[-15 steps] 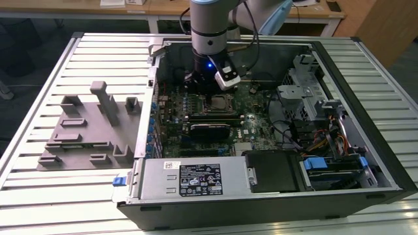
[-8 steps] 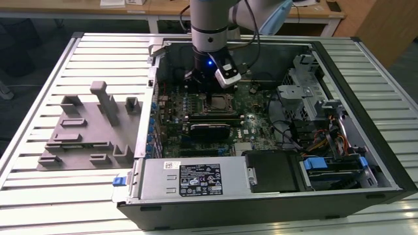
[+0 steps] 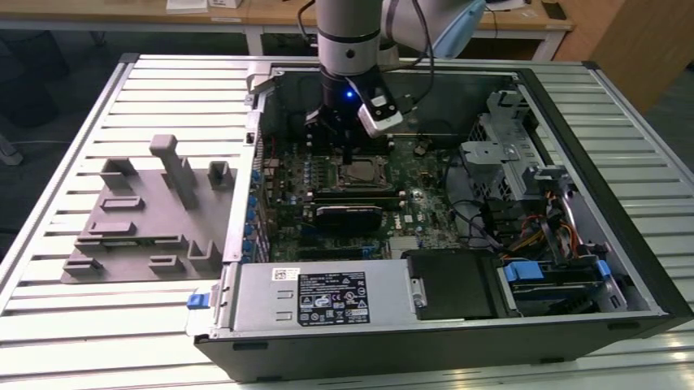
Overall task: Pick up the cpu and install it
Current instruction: 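Close the cpu cover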
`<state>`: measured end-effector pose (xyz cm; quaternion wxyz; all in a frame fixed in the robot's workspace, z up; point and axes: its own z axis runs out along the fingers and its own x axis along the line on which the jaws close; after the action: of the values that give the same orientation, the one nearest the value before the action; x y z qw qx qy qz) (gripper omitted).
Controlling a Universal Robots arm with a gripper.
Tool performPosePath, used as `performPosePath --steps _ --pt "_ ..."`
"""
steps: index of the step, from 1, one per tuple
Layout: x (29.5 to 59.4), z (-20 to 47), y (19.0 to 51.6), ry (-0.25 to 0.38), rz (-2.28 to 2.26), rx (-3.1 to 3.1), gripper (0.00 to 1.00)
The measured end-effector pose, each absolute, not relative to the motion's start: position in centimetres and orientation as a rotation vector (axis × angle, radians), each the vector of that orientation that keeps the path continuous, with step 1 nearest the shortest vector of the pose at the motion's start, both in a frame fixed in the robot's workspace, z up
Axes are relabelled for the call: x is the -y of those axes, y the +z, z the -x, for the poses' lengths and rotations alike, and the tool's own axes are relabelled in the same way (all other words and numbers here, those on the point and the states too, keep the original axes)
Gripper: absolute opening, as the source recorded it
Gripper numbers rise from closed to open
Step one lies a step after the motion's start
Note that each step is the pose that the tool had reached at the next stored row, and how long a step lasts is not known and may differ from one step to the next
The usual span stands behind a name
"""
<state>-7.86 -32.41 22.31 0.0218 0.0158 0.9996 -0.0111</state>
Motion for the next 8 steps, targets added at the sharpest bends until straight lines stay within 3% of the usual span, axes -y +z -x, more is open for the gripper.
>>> performPosePath --steps 8 --pt "32.41 7.38 22.34 -0.038 -0.05 -3.097 0.11"
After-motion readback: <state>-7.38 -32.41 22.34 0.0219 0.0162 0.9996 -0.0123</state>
